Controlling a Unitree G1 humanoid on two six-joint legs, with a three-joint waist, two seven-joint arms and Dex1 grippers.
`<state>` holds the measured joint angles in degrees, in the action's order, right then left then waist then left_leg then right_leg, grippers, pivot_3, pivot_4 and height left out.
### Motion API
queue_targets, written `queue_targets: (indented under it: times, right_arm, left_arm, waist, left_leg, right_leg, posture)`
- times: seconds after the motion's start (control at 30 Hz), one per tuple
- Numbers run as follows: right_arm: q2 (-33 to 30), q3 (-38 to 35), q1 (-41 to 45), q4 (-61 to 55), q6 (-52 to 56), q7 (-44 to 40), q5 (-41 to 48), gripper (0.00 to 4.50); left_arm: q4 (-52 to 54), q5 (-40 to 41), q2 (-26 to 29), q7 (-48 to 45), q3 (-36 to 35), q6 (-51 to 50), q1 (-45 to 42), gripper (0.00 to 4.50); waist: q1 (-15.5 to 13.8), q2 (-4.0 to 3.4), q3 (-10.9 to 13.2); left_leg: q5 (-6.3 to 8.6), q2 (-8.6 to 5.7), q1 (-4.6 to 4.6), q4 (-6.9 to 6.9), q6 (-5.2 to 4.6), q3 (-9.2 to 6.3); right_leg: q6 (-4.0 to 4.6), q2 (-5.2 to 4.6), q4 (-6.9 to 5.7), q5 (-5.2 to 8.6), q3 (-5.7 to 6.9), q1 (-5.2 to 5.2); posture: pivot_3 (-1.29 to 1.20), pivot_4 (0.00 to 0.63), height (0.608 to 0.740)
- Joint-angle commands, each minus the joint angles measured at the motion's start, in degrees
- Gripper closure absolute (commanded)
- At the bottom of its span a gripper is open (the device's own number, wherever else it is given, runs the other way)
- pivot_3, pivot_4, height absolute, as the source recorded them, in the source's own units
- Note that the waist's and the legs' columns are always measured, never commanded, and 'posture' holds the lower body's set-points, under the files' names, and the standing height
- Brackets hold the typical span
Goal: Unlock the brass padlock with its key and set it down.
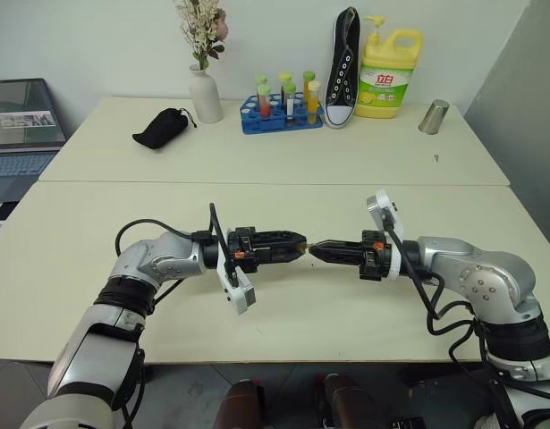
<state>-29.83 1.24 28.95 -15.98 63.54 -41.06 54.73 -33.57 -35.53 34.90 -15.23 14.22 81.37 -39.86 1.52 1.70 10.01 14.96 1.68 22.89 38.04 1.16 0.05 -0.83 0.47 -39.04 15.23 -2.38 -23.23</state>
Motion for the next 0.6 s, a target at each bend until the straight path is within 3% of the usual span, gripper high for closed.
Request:
queue_targets:
  times: [0.03, 0.33, 0.6]
  right_arm:
    - [3.36, -5.21, 3.74, 1.92, 7.17, 6.27, 7.92, 4.5]
    - [8.61, -12.99, 8.38, 10.04, 17.83, 19.03, 16.86, 4.5]
    - [8.06, -11.57, 8.54, 7.67, 17.45, 19.48, 17.74, 4.5]
  left_arm:
    - [1.81, -2.09, 0.85, 1.82, -0.96, -0.48, 0.38, 3.52]
    - [2.89, -5.34, 1.63, 5.31, -0.89, -0.65, 0.95, 3.52]
    - [3.16, -6.87, 2.22, 7.78, -0.57, -1.08, 1.53, 3.52]
  waist:
    - [0.02, 0.0, 0.0]
    - [0.04, -0.01, 0.0]
    - [0.08, -0.01, -0.01]
  left_leg:
    - [0.0, 0.0, 0.0, 0.0, 0.0, 0.0]
    - [0.0, -0.02, 0.05, -0.03, -0.01, -0.03]
    - [0.01, -0.02, 0.06, -0.06, -0.01, -0.04]
  right_leg:
    - [0.01, -0.01, 0.0, 0.0, 0.0, 0.0]
    - [0.02, -0.08, -0.01, -0.02, -0.01, -0.02]
    - [0.02, -0.09, 0.0, -0.02, -0.02, -0.03]
  posture:
    - [0.0, 0.15, 0.74]
    - [0.0, 0.15, 0.74]
    - [0.0, 0.15, 0.74]
